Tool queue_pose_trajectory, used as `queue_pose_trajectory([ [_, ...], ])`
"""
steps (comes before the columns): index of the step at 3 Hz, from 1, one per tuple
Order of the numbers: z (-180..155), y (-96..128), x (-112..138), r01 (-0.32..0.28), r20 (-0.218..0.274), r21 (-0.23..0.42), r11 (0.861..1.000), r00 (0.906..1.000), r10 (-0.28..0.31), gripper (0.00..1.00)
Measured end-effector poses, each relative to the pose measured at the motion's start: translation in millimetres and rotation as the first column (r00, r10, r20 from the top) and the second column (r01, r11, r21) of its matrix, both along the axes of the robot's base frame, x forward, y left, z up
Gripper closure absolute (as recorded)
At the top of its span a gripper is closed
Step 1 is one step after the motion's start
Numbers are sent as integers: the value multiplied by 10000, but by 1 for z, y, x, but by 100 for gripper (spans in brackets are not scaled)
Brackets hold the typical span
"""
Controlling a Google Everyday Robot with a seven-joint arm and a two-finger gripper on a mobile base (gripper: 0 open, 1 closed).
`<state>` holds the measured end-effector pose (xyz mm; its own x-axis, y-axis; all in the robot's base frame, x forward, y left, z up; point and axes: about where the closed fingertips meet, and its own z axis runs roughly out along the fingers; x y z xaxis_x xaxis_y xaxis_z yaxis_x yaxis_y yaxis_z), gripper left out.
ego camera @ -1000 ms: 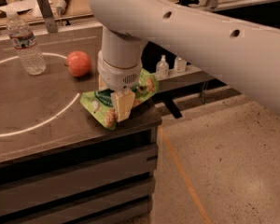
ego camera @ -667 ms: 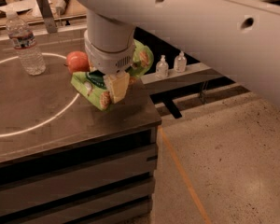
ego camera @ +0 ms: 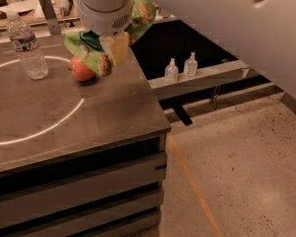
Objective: Move green rice chip bag near water bottle
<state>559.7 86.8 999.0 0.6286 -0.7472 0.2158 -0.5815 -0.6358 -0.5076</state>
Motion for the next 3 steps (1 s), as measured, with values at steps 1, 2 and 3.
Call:
queue_pose_trajectory([
  [1,6,1,4,8,181,15,10000,9998,-9,100],
  [2,8,7,14,-203,540,211,9996,9984,192,100],
  [3,18,31,57,-1023,1754,769,9918,9806,875,100],
])
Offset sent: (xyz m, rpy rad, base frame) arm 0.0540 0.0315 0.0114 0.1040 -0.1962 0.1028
